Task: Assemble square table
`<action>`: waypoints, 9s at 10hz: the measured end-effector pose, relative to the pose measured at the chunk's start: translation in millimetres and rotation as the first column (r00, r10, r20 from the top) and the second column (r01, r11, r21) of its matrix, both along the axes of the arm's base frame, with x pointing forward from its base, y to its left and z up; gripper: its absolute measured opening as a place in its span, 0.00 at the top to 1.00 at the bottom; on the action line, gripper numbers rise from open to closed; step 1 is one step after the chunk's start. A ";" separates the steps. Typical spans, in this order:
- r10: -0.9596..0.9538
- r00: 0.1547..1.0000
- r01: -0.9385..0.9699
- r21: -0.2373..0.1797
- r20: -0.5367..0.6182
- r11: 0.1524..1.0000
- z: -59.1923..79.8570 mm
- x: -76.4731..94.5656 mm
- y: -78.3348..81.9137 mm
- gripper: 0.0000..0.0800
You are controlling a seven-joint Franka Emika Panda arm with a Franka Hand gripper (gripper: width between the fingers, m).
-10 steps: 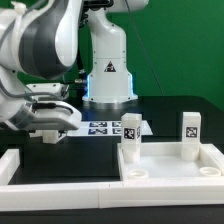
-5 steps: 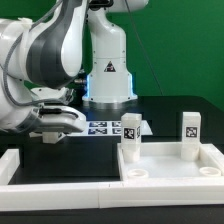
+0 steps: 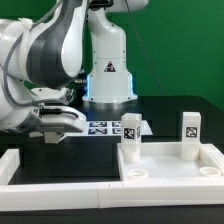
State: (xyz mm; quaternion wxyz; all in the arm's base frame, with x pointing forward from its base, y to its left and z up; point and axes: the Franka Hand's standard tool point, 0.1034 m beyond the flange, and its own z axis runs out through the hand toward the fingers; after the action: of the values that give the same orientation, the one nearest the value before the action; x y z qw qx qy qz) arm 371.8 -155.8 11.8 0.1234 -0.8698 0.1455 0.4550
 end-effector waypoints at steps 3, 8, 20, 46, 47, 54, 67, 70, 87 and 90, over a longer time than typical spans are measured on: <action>0.000 1.000 0.000 0.000 0.000 1.000 0.0 0.0 0.0 0.64; 0.068 0.994 -0.071 0.033 0.088 0.997 80.2 61.1 15.8 0.64; 0.273 0.628 -0.125 -0.252 0.729 0.960 143.6 185.0 78.3 0.64; 0.338 0.060 0.132 -0.343 0.939 0.930 85.7 238.3 275.3 0.64; 0.341 0.058 0.131 -0.346 0.938 0.929 82.8 239.6 276.0 0.64; 0.354 0.056 0.123 -0.358 0.934 0.926 70.1 239.4 279.1 0.64; 0.355 0.059 0.122 -0.360 0.933 0.925 69.0 239.6 278.1 0.19; 0.312 0.188 0.095 -0.334 0.931 0.938 79.7 251.2 274.4 0.19; -0.264 0.534 0.707 -0.253 0.803 0.661 68.2 254.0 272.9 0.64; -0.550 0.374 0.916 -0.203 0.747 0.347 67.7 254.3 268.5 0.64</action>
Offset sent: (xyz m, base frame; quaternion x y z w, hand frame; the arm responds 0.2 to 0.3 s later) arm 0.0000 0.0000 0.0000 0.0000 0.0000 0.0000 1.0000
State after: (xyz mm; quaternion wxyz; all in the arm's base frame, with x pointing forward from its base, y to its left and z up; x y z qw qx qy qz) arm 626.1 112.8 79.5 0.0815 -0.7692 0.6337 -0.0092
